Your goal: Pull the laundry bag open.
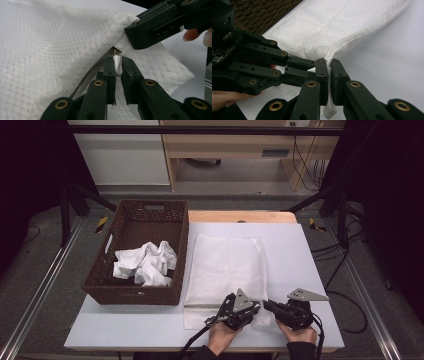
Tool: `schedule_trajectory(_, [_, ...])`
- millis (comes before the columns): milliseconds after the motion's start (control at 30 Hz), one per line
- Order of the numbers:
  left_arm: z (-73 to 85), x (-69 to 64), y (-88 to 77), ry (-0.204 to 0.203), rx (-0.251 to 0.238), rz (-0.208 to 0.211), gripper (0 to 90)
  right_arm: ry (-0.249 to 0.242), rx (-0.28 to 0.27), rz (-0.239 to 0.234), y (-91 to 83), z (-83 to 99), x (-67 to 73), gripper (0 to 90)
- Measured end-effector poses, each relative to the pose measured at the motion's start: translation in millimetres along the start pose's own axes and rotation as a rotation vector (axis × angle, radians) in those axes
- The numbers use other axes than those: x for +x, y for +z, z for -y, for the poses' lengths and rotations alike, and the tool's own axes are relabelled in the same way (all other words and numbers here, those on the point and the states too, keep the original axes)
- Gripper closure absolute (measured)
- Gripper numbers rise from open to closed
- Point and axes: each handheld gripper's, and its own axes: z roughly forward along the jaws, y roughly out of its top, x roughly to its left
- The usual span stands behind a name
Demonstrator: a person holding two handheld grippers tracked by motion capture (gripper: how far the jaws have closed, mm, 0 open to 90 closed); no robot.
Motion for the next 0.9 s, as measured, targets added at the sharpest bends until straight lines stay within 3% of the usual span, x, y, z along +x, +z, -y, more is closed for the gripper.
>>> schedule_trajectory(267, [-1.1, -2.3, -4.0, -0.010, -0.010, -0.020, 85.1, -0.006, 0.003, 0.005, 0.9, 0.6, -1.6, 85.8])
schedule_trajectory(533, [-1.6, -3.3, -5.3, 0.005, 0.001, -0.038, 85.4, -0.001, 0.002, -0.001, 3.5, 1.6, -1.2, 82.9])
schedule_trajectory(900, [-1.0, -4.6, -8.2, 0.001, -0.009, -0.031, 85.4, 0.021, 0.005, 0.009, 0.5, 0.5, -4.2, 85.7])
